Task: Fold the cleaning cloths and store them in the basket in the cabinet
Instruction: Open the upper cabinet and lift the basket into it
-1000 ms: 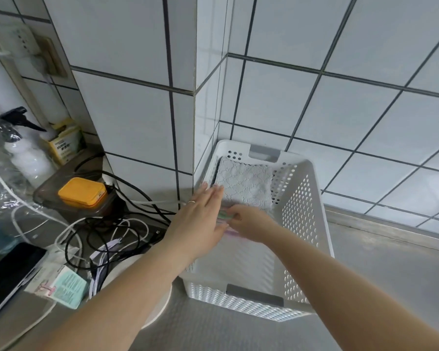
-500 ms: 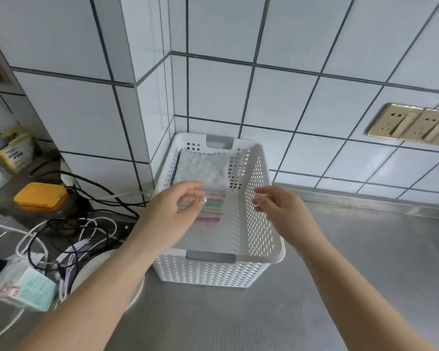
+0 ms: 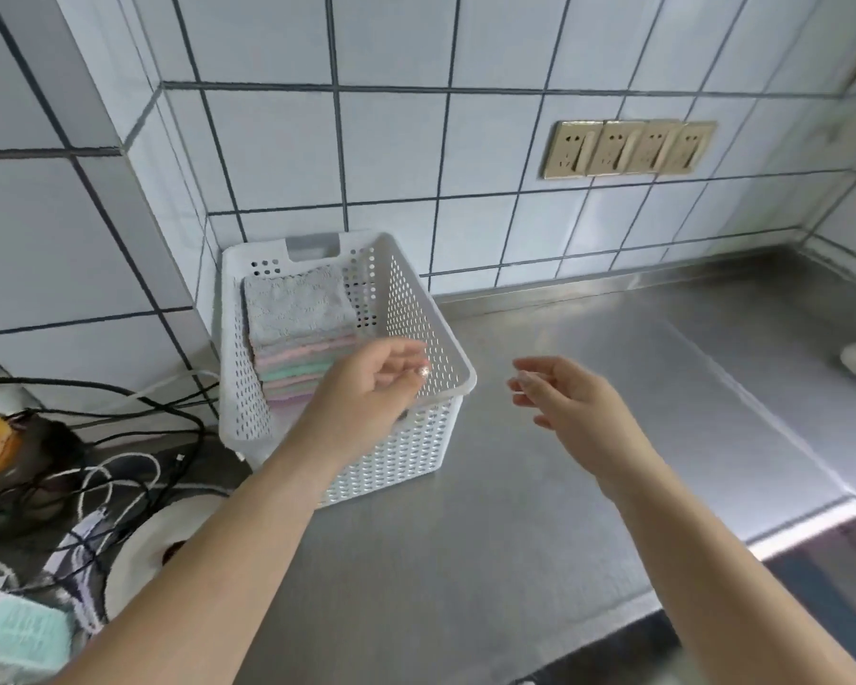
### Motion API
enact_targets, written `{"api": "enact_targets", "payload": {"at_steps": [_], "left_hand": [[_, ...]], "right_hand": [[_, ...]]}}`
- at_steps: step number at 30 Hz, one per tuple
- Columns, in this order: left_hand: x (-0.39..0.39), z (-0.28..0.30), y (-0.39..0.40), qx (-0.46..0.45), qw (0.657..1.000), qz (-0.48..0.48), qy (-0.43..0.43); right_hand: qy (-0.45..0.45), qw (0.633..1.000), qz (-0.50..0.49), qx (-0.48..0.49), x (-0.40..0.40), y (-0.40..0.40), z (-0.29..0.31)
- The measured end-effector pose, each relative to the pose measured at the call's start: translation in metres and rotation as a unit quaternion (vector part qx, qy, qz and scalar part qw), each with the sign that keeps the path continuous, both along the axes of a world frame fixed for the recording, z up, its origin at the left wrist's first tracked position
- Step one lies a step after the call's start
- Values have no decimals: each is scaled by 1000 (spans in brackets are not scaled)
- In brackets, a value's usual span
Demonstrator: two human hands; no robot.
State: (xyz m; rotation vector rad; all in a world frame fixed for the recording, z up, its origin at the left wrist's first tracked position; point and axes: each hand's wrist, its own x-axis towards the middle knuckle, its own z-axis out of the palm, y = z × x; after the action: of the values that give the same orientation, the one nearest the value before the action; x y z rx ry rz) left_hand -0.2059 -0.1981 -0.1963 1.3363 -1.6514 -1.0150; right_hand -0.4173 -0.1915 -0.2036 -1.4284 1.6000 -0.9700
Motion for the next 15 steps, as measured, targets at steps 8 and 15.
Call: {"api": "enact_targets", "payload": {"at_steps": [8, 15], "left_hand": [[-14, -31, 56, 63, 981, -182, 21], [-66, -53, 137, 126, 913, -387, -27]], "right_hand": [[0, 985, -166, 44, 4, 138, -36], [-38, 941, -319, 106, 0, 287, -55]]}}
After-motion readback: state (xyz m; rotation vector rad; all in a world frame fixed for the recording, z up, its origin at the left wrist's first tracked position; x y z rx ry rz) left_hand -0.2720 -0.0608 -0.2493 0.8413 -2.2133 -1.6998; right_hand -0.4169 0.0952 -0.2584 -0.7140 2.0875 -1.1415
